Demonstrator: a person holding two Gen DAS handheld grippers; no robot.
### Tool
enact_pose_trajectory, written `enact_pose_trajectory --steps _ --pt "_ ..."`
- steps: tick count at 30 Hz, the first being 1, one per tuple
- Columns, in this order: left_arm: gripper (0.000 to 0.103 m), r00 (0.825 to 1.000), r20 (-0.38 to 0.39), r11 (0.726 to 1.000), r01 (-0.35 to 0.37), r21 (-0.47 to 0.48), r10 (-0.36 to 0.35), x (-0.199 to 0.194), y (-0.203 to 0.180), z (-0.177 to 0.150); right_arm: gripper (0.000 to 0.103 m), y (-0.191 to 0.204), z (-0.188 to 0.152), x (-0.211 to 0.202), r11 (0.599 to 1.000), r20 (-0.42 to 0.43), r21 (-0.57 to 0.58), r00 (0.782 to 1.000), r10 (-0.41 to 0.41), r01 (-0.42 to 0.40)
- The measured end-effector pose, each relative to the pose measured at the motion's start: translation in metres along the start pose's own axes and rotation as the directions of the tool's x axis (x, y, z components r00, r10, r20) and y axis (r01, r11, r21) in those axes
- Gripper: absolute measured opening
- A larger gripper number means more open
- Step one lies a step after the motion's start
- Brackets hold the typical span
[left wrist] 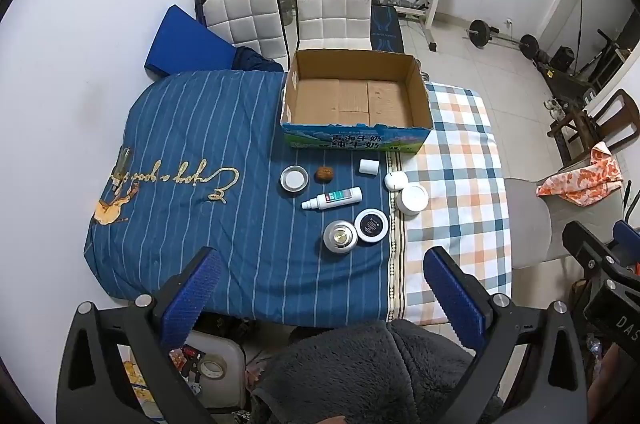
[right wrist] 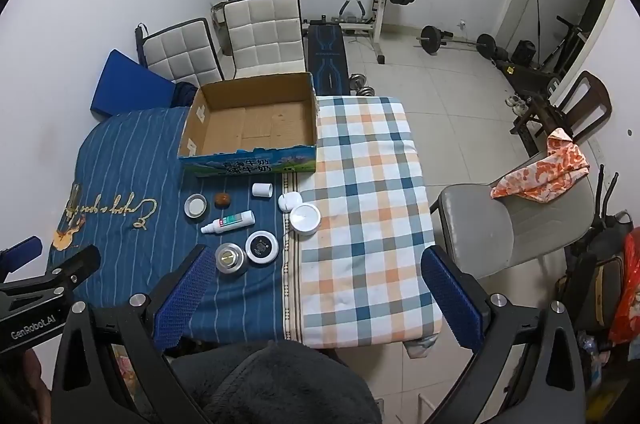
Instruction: Organize rigid objects
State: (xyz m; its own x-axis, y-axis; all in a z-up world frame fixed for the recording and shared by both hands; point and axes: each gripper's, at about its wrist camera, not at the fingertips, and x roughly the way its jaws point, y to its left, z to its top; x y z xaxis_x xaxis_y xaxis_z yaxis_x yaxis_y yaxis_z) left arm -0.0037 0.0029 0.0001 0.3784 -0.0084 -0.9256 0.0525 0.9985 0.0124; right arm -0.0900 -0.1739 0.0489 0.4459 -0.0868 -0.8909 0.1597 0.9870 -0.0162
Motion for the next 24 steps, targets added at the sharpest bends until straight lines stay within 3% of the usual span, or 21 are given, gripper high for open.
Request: enact_pose_trajectory --steps 24 --pt "0.103 1.000 0.016 1.000 0.006 -0.005 -0.006 -0.0015 -0.0026 -0.0001 0.103 -0.0005 -0.0028 -0.0044 1.000 0.008 0.011 1.000 -0.006 0.005"
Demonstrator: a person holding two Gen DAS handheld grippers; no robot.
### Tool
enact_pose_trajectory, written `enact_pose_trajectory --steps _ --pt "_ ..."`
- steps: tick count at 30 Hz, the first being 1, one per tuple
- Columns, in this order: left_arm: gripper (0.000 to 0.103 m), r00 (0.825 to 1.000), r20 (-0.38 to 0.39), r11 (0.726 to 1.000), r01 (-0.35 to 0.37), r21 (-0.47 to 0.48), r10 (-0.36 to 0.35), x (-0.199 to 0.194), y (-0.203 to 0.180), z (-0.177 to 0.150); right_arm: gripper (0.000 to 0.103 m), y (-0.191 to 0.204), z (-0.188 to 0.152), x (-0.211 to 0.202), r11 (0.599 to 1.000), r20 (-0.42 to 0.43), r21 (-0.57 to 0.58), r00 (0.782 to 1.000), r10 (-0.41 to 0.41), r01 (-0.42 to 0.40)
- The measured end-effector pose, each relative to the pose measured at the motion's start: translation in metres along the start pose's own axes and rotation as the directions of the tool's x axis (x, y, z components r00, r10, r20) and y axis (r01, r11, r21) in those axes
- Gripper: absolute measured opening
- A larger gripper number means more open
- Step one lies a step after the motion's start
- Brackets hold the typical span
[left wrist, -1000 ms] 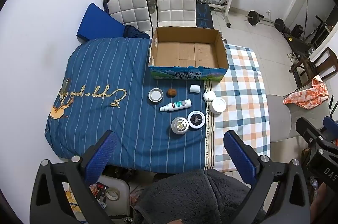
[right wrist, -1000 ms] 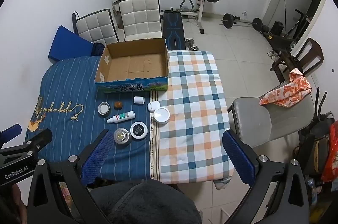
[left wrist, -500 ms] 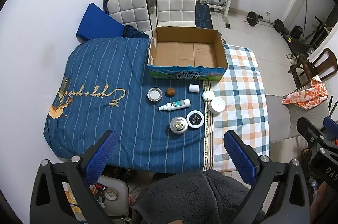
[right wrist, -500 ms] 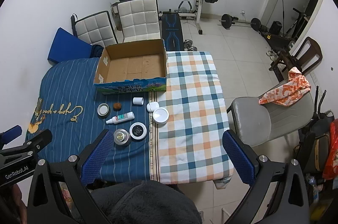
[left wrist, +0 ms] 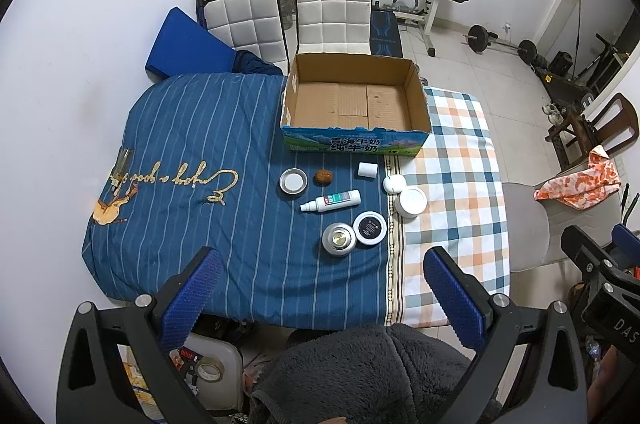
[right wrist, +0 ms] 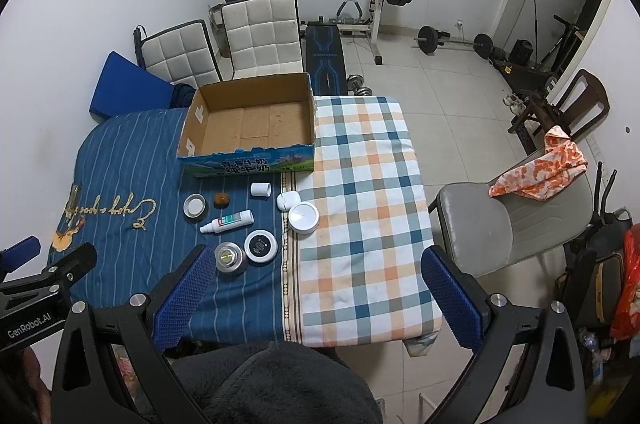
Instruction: Organize rigid objects
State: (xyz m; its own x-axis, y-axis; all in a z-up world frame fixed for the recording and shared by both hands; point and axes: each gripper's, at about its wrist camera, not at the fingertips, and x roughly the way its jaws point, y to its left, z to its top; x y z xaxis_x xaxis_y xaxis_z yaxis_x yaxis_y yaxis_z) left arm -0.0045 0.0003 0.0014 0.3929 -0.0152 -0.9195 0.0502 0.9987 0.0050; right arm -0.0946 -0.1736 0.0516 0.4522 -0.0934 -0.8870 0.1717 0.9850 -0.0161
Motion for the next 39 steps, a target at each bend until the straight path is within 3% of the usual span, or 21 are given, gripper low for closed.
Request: enact_pose_trajectory --steps 39 --pt "0.103 1.000 0.020 1.000 -0.011 -0.010 0.012 -0.003 0.002 0.006 0.103 0.012 0.007 0.002 1.000 0.010 -0.013 1.000 0.009 -0.009"
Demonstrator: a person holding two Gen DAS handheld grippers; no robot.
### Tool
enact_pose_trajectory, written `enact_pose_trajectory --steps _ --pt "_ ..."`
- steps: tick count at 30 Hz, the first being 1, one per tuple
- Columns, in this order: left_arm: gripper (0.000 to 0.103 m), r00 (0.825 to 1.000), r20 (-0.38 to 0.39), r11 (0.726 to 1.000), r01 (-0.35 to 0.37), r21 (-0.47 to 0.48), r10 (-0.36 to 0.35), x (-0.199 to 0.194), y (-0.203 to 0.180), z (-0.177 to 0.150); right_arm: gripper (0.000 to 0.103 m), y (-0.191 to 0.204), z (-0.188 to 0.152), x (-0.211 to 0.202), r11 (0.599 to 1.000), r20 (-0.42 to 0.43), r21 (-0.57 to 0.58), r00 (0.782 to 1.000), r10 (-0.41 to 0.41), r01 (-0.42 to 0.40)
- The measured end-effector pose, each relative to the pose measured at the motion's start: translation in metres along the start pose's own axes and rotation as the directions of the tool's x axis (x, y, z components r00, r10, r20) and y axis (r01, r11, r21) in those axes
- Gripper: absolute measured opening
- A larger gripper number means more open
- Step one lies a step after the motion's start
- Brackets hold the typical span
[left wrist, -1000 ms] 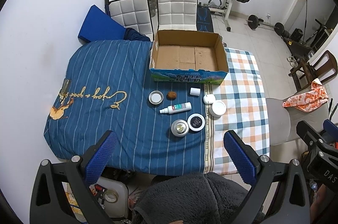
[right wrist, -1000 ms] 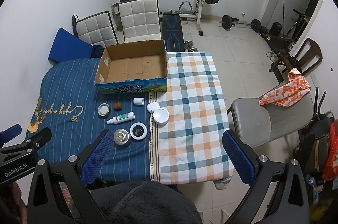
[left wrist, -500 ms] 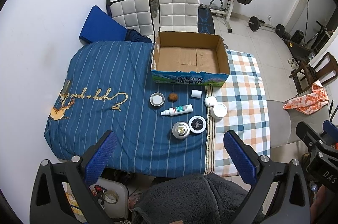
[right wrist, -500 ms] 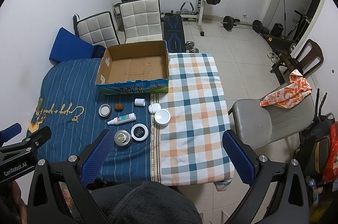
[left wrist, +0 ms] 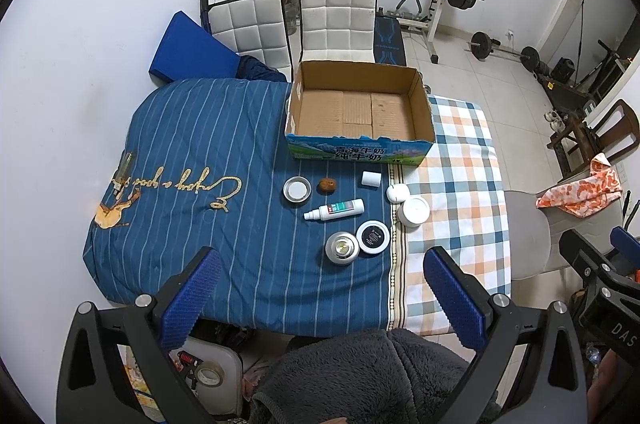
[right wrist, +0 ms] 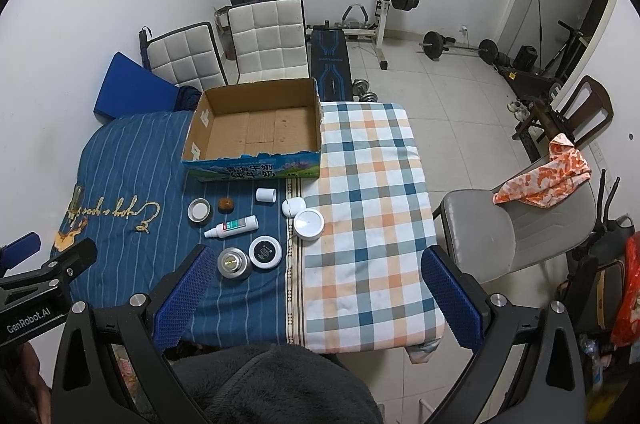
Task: Organize rigid objects
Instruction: 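Grasp the silver tin with left tool while right tool grasps black-and-white jar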
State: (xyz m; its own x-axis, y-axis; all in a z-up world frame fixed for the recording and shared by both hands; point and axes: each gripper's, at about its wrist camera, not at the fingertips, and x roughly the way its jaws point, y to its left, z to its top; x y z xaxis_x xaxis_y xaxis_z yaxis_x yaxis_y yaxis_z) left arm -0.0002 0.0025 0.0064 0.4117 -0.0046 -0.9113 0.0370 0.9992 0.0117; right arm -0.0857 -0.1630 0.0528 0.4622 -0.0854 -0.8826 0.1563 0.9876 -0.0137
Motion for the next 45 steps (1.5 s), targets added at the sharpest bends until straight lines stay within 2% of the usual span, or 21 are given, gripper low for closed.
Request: enact_pose_trajectory --steps 7,13,18,22,25,28,31,34,36,41,45 --pt "0.103 1.000 -0.005 1.000 0.008 -0.007 -0.008 0.002 -0.003 0.002 0.103 -0.001 -0.001 0.001 1.000 -0.005 0.002 1.000 0.004 -0.004" --pt "0.103 1.000 -0.004 1.000 0.005 -0.020 -0.005 0.022 0.000 0.012 0.103 -0.001 0.008 0.021 1.000 -0.042 0.015 0.999 0.019 -0.018" --pt "0.103 0.999 -0.048 0.999 -0.017 -0.034 0.016 0.076 0.005 0.026 0.103 -0.012 0.011 0.071 0.999 -0.116 0.033 0.992 0.038 -0.034" --pt "0.103 0.990 -0.136 0.998 -0.038 -0.057 0.030 0.144 0.011 0.034 0.103 -0.013 0.013 0.133 0.999 -0.192 0.023 0.981 0.033 -0.029" --pt "0.103 0.975 -0.217 0.998 -0.047 -0.050 0.036 0.200 0.010 0.030 0.103 -0.009 0.013 0.189 1.000 -0.244 0.006 0.970 0.028 -0.027" --pt "0.103 0.949 -0.315 0.998 -0.041 -0.054 0.022 0.256 0.007 0.016 0.103 0.006 0.003 0.254 0.998 -0.326 -0.028 0.945 0.036 -0.048" --pt "0.103 0.916 -0.400 0.998 -0.044 -0.048 0.021 0.309 0.000 -0.005 0.103 0.020 -0.016 0.315 0.997 -0.416 -0.038 0.908 0.052 -0.074" --pt "0.103 0.875 -0.484 0.998 -0.037 -0.051 0.008 0.354 -0.007 -0.026 0.103 0.031 -0.039 0.354 0.995 -0.452 -0.048 0.890 0.055 -0.086" --pt "0.102 0.857 -0.515 0.998 -0.024 -0.062 -0.011 0.372 -0.011 -0.037 0.103 0.036 -0.051 0.371 0.993 -0.462 -0.064 0.885 0.060 -0.101" --pt "0.102 0.846 -0.533 0.997 -0.030 -0.067 -0.011 0.396 -0.025 -0.052 0.100 0.037 -0.070 0.395 0.991 -0.498 -0.073 0.865 0.057 -0.108" --pt "0.102 0.838 -0.545 0.998 -0.025 -0.052 -0.008 0.407 -0.040 -0.059 0.100 0.030 -0.069 0.401 0.991 -0.499 -0.083 0.865 0.047 -0.102"
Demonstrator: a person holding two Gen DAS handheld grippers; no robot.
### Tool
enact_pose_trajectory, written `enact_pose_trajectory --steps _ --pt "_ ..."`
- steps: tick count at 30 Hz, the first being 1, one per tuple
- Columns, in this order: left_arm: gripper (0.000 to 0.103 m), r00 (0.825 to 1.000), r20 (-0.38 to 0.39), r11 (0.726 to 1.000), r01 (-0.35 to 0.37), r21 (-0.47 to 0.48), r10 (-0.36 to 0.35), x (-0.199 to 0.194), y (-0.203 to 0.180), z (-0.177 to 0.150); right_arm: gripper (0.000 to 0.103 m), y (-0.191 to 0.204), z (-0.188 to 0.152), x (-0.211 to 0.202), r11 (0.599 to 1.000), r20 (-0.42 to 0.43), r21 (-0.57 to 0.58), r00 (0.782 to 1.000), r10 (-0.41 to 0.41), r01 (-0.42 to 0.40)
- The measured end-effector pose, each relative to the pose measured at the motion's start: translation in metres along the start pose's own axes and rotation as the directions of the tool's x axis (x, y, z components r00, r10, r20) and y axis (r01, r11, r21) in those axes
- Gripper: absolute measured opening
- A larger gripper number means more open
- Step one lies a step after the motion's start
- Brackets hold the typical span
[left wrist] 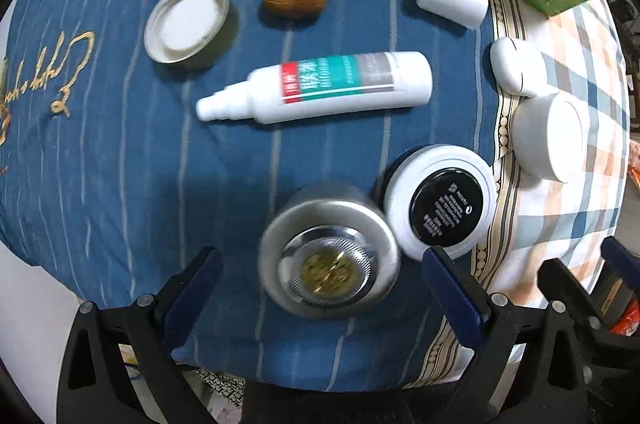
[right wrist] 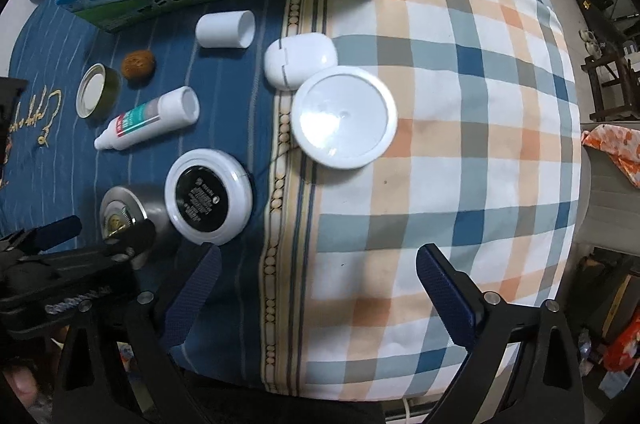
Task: Organize rigid objects
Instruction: 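Grasp the silver tin with left tool while right tool grasps black-and-white jar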
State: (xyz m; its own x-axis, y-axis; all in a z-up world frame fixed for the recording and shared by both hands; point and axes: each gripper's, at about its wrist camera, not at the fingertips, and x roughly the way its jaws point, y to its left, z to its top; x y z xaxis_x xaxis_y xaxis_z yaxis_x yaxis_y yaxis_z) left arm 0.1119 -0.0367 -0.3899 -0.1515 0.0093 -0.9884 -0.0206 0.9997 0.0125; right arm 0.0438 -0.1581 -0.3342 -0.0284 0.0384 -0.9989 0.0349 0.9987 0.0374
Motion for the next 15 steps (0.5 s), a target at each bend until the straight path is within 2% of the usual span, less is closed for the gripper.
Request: enact_pose_trajectory --steps 2,5,9,15 --pt "0.101 1.000 0.001 1.000 -0.014 0.005 0.013 0.006 -0.006 0.001 0.100 -0.003 0.002 0.002 1.000 -0.002 -0.002 1.000 -0.002 0.002" --pt "0.087 0.999 -0.004 0.999 -0.034 0.019 0.034 0.011 -0.012 -0.001 0.100 -0.007 0.006 0.007 1.000 -0.010 -0.003 1.000 0.002 -0.002" --pt "0.083 0.999 0.025 0.999 -0.036 0.016 0.035 0.015 -0.006 -0.008 0.100 -0.013 0.007 0.008 1.000 -0.028 -0.005 1.000 0.009 -0.009" --pt "0.083 0.996 0.036 0.997 -0.076 -0.034 0.077 0.012 0.046 -0.017 0.100 0.002 0.002 0.010 0.999 -0.058 -0.010 0.997 0.046 -0.047"
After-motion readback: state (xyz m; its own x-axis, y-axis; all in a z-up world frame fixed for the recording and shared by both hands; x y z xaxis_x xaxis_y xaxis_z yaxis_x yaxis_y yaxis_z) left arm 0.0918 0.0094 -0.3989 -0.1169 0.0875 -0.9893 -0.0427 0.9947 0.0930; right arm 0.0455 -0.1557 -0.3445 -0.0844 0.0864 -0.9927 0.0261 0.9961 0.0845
